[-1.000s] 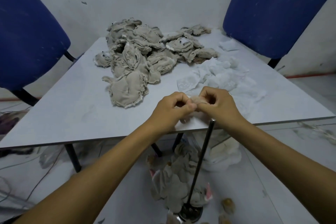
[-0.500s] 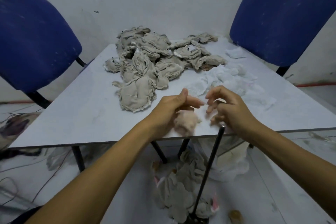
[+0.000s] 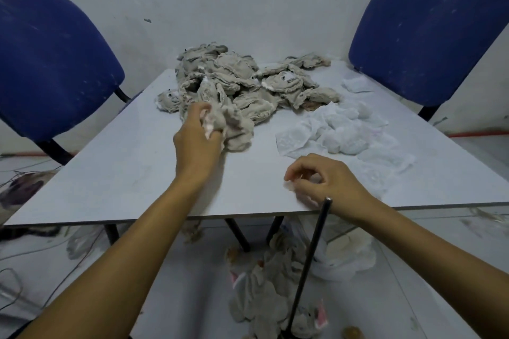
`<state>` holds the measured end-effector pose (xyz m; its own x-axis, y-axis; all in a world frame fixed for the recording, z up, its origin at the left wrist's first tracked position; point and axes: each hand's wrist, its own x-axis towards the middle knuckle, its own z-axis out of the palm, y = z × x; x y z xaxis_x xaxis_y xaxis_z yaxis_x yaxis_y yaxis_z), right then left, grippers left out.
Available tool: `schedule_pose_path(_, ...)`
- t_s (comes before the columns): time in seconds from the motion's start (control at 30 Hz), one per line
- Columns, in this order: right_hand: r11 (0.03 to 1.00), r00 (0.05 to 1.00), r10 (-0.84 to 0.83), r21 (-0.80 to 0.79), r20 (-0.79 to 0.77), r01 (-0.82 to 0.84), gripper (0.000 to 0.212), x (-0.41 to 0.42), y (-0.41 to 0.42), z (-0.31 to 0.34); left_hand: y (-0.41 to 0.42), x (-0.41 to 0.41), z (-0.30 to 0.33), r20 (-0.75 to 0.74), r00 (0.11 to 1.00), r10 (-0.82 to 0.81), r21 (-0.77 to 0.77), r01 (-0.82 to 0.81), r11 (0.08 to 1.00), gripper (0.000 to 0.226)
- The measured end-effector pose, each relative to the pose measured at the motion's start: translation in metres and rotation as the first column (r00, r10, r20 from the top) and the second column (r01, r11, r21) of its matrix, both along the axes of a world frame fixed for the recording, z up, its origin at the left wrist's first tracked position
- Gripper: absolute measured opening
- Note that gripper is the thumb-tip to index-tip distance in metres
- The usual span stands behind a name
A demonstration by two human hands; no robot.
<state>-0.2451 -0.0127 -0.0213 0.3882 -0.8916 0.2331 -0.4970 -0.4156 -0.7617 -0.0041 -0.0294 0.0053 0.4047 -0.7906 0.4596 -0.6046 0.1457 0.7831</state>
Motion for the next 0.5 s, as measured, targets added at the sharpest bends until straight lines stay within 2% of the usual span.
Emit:
schedule_pose_path(0.07, 0.996, 0.995, 0.031, -0.076, -0.091, -0.037, 0.005, 0.003, 0.001, -0.001, 0.0, -0.005, 0.015, -0.147, 0.988, -0.054, -0.08, 0.043, 0.996, 0.036)
schedule_pose_path(0.17, 0.997, 0.993, 0.073, 0.019, 0.092, -0.075, 0.011, 0.004, 0.001, 0.003, 0.003, -0.007, 0.027, -0.246, 0.942, -0.228, -0.161, 0.192, 0.968, 0.023)
schedule_pose_path(0.23, 0.999, 0.98, 0.025, 0.029, 0.2, -0.031, 0.018, 0.0, -0.003, 0.004, 0.007, -0.011, 0.026, -0.283, 0.9, -0.332, -0.162, 0.297, 0.941, 0.021)
schedule_pose_path(0.33, 1.0, 0.973, 0.01, 0.005, 0.232, -0.012, 0.043, -0.002, -0.002, 0.004, 0.011, -0.027, 0.018, -0.381, 0.882, -0.277, -0.074, 0.269, 0.96, 0.029)
schedule_pose_path(0.37, 0.999, 0.977, 0.04, -0.007, 0.209, -0.04, 0.054, -0.002, -0.001, 0.003, 0.013, -0.034, 0.017, -0.479, 0.83, -0.285, -0.034, 0.307, 0.951, 0.029)
schedule_pose_path(0.4, 0.998, 0.98, 0.068, -0.018, 0.188, -0.066, 0.064, -0.001, 0.001, 0.004, 0.015, -0.04, 0.017, -0.6, 0.729, -0.331, -0.001, 0.413, 0.911, 0.027)
schedule_pose_path(0.47, 0.996, 0.975, 0.091, -0.041, 0.203, -0.084, 0.074, 0.0, 0.001, 0.006, 0.018, -0.049, 0.02, -0.783, 0.456, -0.423, 0.007, 0.687, 0.727, 0.018)
schedule_pose_path(0.5, 0.995, 0.967, 0.089, -0.061, 0.239, -0.077, 0.072, 0.001, 0.0, 0.006, 0.021, -0.052, 0.021, -0.809, 0.387, -0.442, 0.01, 0.762, 0.648, 0.022)
